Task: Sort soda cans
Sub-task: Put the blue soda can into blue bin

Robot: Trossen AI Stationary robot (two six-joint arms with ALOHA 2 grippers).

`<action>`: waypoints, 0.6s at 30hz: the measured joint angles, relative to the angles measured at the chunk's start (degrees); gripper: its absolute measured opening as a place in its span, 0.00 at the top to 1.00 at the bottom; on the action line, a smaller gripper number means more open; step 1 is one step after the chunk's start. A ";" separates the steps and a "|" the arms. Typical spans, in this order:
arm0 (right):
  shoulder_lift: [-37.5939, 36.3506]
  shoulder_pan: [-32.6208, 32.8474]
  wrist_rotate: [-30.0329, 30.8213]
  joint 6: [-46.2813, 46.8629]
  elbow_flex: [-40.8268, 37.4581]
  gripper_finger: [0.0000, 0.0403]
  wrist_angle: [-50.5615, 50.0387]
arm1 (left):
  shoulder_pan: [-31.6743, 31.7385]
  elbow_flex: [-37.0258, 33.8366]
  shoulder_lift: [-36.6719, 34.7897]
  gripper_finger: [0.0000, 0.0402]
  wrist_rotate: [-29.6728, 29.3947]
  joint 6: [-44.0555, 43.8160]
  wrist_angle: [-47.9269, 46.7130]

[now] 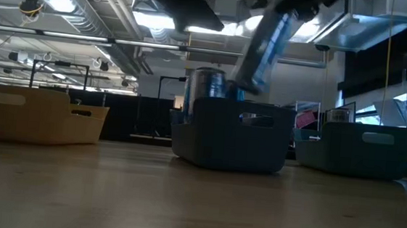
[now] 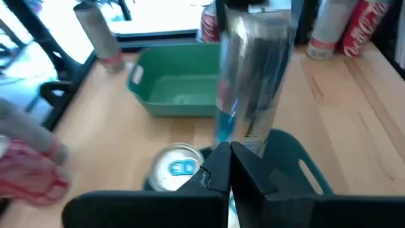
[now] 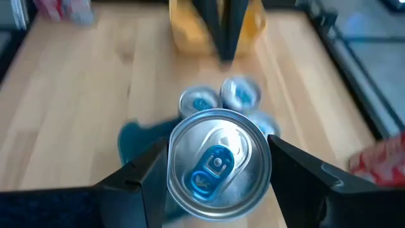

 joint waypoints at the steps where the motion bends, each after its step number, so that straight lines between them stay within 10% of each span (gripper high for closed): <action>1: 0.01 0.00 -0.06 0.69 -0.04 0.46 -0.70 | 0.00 0.00 -0.63 1.00 -0.49 0.25 -0.56; 18: 11.22 -2.27 -2.93 0.74 -0.02 0.46 1.86 | 0.04 0.00 -2.01 1.00 -1.65 0.85 -2.33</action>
